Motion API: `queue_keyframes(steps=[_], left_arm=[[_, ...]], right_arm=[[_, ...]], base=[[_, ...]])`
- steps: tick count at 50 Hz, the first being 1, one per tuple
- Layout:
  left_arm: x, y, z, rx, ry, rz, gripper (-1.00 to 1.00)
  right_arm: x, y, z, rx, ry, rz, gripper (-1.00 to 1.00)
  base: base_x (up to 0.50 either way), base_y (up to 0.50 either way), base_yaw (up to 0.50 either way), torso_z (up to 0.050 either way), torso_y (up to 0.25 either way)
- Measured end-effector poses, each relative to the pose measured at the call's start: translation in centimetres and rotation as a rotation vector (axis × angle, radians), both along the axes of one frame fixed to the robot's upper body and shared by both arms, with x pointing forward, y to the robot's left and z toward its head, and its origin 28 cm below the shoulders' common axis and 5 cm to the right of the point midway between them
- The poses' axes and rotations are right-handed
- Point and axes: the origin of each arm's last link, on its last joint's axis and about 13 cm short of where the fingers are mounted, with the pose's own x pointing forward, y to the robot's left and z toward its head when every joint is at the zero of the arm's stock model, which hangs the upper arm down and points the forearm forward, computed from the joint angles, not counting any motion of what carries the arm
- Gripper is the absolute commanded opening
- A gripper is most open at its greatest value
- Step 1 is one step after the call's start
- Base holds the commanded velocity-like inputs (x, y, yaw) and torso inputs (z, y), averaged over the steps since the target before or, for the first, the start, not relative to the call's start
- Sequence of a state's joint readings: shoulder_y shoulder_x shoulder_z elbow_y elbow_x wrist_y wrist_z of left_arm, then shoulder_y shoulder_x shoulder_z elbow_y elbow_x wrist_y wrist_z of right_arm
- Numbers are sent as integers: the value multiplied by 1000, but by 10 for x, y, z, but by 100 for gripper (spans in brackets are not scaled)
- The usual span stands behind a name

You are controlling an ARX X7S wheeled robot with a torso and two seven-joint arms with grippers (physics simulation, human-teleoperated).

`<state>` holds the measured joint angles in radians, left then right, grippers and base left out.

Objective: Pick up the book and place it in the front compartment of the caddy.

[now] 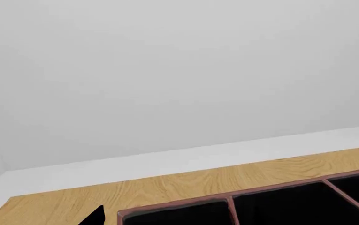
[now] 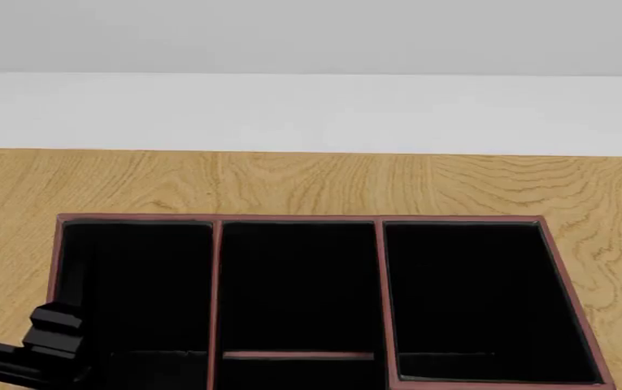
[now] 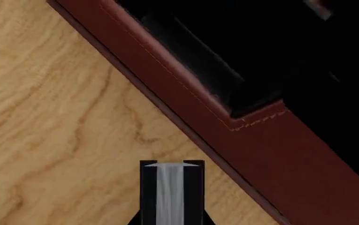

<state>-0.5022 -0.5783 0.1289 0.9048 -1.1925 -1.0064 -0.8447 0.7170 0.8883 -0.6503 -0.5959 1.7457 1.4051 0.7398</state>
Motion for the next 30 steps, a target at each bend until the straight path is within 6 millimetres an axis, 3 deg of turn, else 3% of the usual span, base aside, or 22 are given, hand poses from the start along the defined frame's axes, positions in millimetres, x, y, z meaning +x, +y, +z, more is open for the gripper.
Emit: queue_keyframes(steps=[30], left_arm=[[-2,1,-2,-9,-3,5,100]], right_arm=[[-23,26,72,-30,-157,171,-100]], base=[[0,0,0,0,1]])
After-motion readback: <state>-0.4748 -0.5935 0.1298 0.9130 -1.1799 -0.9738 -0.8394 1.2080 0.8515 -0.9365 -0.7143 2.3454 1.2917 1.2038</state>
